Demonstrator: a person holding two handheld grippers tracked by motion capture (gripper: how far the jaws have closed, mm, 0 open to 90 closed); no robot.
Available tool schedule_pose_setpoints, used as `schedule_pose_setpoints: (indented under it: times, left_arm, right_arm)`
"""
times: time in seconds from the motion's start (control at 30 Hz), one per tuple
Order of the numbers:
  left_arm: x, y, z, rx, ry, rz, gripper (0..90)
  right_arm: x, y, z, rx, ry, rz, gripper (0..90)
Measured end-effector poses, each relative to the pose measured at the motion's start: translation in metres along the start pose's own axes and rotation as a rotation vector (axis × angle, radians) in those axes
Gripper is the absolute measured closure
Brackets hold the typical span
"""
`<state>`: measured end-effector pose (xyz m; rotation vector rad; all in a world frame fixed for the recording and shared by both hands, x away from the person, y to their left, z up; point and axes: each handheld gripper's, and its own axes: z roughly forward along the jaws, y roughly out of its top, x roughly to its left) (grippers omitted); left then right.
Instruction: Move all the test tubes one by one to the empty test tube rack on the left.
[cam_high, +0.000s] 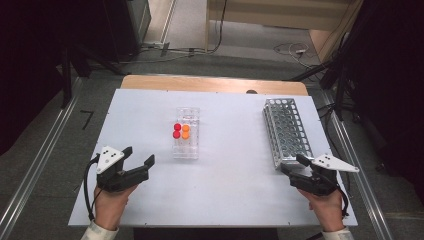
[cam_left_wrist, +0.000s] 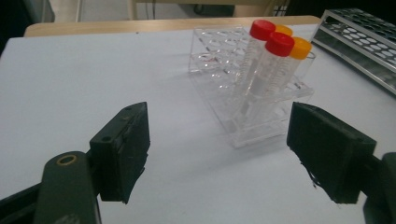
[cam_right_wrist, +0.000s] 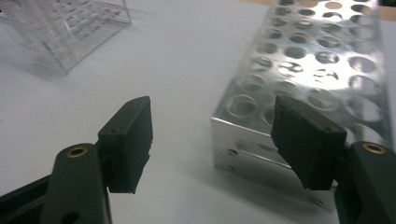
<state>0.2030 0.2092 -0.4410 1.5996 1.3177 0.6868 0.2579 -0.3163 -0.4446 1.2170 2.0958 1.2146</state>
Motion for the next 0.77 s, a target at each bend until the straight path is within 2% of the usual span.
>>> schedule_pose_setpoints:
  times: [0.17,0.4,0.57,0.77]
  left_arm:
    - [0.015,-0.009,-0.012,-0.004,0.046,-0.027,20.2]
    - [0.033,-0.023,-0.019,0.02,0.098,-0.047,19.0]
    - [0.041,-0.027,-0.02,0.017,0.12,-0.062,18.9]
    - [0.044,-0.034,-0.014,0.038,0.126,-0.076,18.0]
  right_arm:
    - [-0.017,-0.012,-0.015,-0.002,-0.061,0.021,27.8]
    - [-0.04,-0.028,-0.028,0.011,-0.16,0.058,27.7]
    - [-0.054,-0.037,-0.033,0.015,-0.192,0.106,27.7]
    - [-0.059,-0.043,-0.036,0.017,-0.209,0.124,26.3]
